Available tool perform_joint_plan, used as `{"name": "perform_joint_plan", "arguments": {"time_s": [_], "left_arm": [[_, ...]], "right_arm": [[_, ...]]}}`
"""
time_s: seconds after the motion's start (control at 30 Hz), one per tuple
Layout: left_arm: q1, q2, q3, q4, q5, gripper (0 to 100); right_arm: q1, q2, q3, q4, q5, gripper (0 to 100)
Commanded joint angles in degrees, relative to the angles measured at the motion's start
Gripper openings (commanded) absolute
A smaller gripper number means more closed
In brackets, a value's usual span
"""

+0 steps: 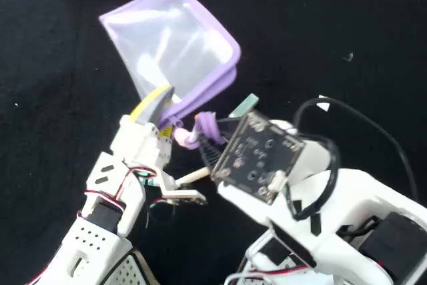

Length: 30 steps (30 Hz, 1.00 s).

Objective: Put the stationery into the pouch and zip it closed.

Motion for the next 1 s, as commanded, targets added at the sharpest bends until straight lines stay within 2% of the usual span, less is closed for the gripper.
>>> {"name": "perform_joint_plan", "arguments": {"time_s": [0.0, 0.27, 0.5, 0.7, 0.97], "left_arm": [[-3.21, -0.79, 1.45, -4.84, 4.84, 3], [-10.51, -0.79, 1.45, -10.9, 14.07, 3], [-16.57, -0.79, 1.54, -11.43, 22.24, 3], [-17.89, -0.79, 1.54, -11.43, 23.91, 3], [-15.43, -6.68, 1.54, -8.7, 23.74, 3]], "right_arm": [[6.51, 0.31, 0.13, 1.67, 0.79, 1.2], [12.31, 0.75, 0.13, 0.7, 0.88, 1.2], [21.36, 8.31, -0.13, -7.38, 0.53, 1.2], [26.99, 17.27, -3.3, -14.07, 0.35, 1.2], [36.13, 24.22, -16.13, -14.86, 0.35, 1.2]]}}
